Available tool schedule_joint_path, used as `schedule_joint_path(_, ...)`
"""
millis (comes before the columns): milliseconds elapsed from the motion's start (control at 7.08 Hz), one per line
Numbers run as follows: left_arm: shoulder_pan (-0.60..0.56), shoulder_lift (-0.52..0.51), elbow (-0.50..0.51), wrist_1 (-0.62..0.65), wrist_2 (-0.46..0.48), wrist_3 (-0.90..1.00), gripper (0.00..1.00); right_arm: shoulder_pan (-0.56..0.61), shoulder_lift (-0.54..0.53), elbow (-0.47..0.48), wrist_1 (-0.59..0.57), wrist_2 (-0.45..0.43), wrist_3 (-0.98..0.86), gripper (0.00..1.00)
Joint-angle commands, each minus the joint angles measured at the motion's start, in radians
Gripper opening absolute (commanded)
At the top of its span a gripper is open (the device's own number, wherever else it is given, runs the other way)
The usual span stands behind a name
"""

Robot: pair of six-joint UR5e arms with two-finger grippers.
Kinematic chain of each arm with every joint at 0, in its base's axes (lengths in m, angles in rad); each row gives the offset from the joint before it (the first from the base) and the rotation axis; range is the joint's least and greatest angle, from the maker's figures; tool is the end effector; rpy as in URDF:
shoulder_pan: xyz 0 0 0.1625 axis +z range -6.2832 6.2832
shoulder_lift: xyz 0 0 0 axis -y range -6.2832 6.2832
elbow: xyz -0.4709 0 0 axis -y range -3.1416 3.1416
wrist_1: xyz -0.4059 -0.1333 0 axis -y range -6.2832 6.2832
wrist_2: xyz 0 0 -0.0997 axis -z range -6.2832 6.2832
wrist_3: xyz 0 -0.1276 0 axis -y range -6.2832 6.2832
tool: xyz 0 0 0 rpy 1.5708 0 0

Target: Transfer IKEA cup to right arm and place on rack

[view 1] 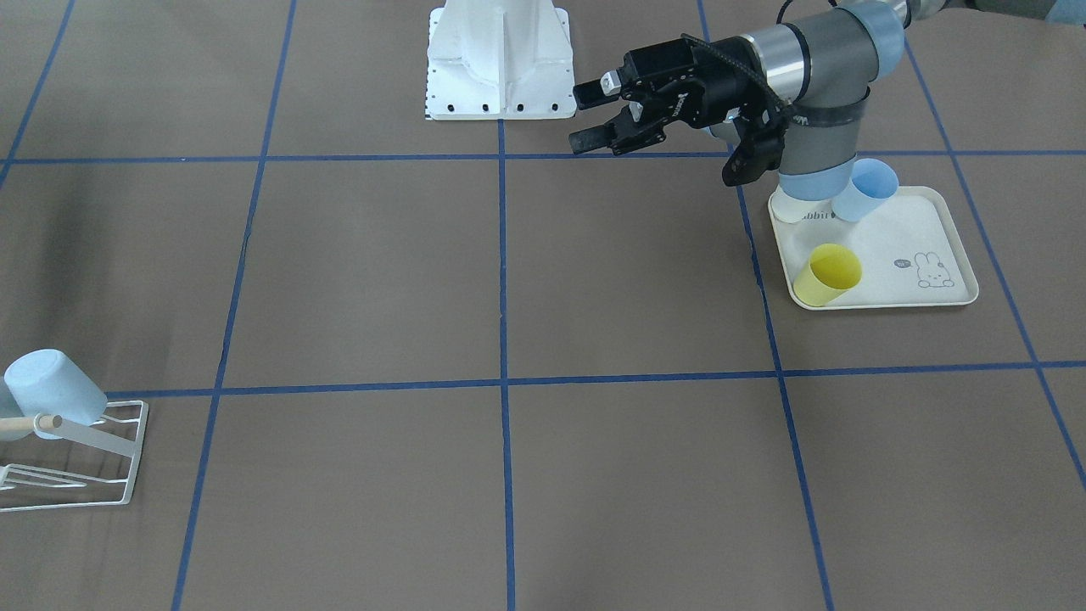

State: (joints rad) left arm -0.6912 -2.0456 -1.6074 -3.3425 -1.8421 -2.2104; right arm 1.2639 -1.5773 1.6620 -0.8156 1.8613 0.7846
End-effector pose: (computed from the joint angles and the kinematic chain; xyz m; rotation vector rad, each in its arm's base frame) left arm 0.3969 -0.4570 0.2269 -0.0835 2.2817 -0.3993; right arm -0.0766 -0.5621 0.6064 0.5733 -0.6690 0.3246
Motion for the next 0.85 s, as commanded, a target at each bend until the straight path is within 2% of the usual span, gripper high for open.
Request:
schedule_joint_path(0,-0.001,0.001,0.000,0.000,0.000,0.000,0.91,0.000,0.039,-0.040,0.000,-0.001,-0.004,0.00)
schedule_joint_path(424,-0.002,0.001,-0.002,0.000,0.000,0.001,0.91,0.000,0.042,-0.067,0.003,0.002,-0.001,0.00)
schedule_joint_path(565,-0.002,0.001,-0.002,0.000,0.000,0.002,0.91,-0.001,0.043,-0.080,0.007,-0.005,0.008,0.99)
schedule_joint_path(706,-0.002,0.001,-0.002,0.001,0.000,0.000,0.91,-0.001,0.042,-0.100,0.047,-0.004,0.011,1.00)
